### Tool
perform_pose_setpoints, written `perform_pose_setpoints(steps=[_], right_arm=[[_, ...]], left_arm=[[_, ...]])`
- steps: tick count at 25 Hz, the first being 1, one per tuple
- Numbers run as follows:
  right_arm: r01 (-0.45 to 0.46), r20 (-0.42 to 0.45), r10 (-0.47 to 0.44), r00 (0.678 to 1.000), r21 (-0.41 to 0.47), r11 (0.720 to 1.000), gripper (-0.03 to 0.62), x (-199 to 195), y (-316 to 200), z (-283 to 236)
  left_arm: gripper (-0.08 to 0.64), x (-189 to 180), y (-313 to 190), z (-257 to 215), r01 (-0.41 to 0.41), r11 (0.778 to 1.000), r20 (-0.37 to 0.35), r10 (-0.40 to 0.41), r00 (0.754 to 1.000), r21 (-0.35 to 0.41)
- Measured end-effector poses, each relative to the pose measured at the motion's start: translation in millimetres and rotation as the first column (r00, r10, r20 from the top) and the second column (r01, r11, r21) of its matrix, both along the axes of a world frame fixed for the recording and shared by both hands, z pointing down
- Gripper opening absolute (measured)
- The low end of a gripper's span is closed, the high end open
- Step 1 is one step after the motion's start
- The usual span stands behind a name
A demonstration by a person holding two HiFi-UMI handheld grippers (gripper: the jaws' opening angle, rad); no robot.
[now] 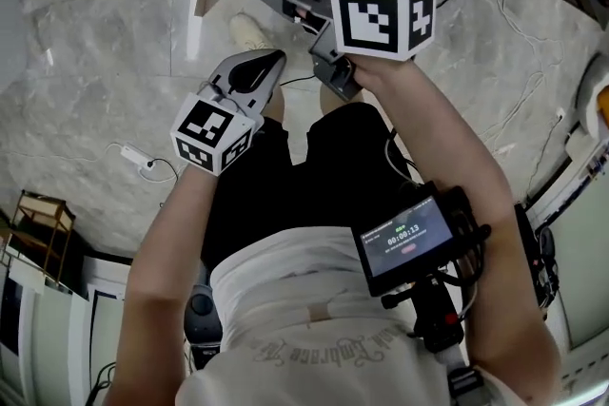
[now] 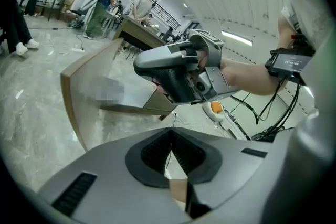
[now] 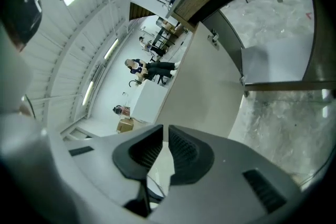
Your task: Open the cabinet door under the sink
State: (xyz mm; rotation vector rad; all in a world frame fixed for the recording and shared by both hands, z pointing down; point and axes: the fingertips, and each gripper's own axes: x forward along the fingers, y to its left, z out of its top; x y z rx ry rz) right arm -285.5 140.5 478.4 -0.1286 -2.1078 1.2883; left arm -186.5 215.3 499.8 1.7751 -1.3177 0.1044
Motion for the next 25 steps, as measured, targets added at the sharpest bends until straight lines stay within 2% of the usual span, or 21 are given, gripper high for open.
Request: perform_pose_setpoints(steps=[3,6,12,18,25], right_arm=[[0.019,0.017,-0.021,1.000,0.125,0.992,0.027,55,-35,-4],[-0.005,0.025,0.001,1.000,0.191,0.982,0.018,96,-62,-4],[-0.155,0.025,0.153,0.988,0.234,0.960,0.015,166,-112,3],[-0.261,0.017,0.267,0.963,0.277,0.925,0.015,247,-152,4],[-0.386,0.039,0.395,0.918,0.314,0.867,0.015,340,-202,11]], left_arm=[[0.009,37,-32,-1,-0.032,0.999,0.022,0.032,0.999,-0.002],[0.009,60,-56,-1,-0.047,0.999,0.024,0.047,0.999,0.003],[0.009,89,-97,-5,-0.185,0.982,0.095,0.180,0.979,0.039],[0.009,116,-153,-13,-0.206,0.978,0.121,0.201,0.972,0.029],[0.009,166,-222,-7,-0.245,0.969,0.159,0.238,0.958,0.023]])
